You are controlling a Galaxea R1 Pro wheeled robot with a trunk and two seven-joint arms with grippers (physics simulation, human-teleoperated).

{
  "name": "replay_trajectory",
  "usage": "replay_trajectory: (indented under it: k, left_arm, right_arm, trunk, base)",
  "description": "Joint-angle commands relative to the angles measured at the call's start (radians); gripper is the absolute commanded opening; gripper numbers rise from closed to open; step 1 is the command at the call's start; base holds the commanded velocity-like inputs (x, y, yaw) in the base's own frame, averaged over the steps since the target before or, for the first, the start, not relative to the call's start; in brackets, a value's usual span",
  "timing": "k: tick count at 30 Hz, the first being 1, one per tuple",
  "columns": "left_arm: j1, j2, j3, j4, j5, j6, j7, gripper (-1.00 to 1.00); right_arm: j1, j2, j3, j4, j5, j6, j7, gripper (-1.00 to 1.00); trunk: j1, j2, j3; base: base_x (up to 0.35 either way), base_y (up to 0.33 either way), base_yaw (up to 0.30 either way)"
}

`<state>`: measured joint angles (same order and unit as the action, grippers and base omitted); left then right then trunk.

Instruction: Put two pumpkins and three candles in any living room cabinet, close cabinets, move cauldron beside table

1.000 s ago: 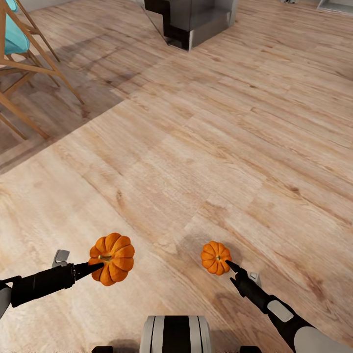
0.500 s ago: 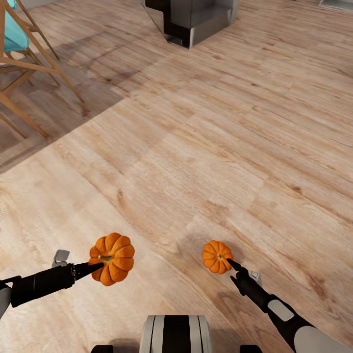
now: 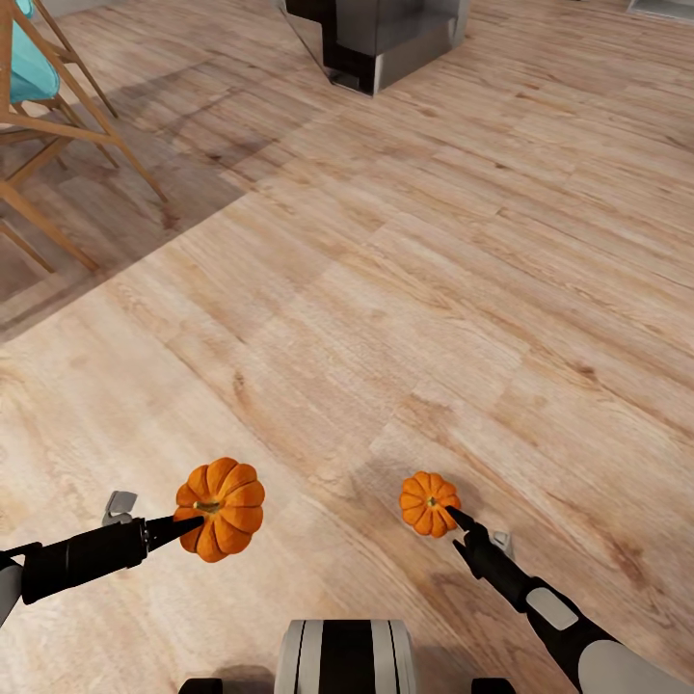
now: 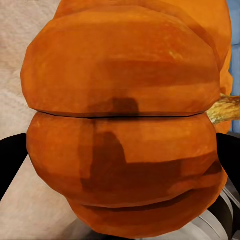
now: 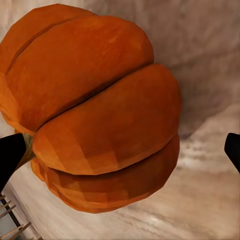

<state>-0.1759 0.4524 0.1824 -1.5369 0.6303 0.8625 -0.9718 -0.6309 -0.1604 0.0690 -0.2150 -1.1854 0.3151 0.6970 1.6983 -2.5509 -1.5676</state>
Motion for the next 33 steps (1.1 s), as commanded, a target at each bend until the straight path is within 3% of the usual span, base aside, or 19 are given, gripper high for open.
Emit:
replay_trajectory:
  k: [1,18,33]
  left_arm:
    - [-0.001,0.0,0.0,0.0,0.002,0.004,0.001,-1.0]
    - [-0.001,0.0,0.0,0.0,0.002,0.004,0.001,-1.0]
    - [-0.001,0.0,0.0,0.0,0.002,0.003,0.001,-1.0]
  right_arm:
    - [0.0,-0.001,0.031,0.003,0.005,-0.001,-0.046,1.0]
    - [0.0,-0.001,0.032,0.004,0.008,0.0,-0.048,1.0]
    - [0.0,-0.001,0.034,0.004,0.007,0.0,-0.047,1.0]
  trunk:
    - [0.0,0.0,-0.001]
    - [0.0,0.0,-0.001]
    - [0.0,0.0,-0.001]
  base:
    - [0.0,0.007,0.0]
    - [0.003,0.047,0.0]
    - [0.092,0.01,0.0]
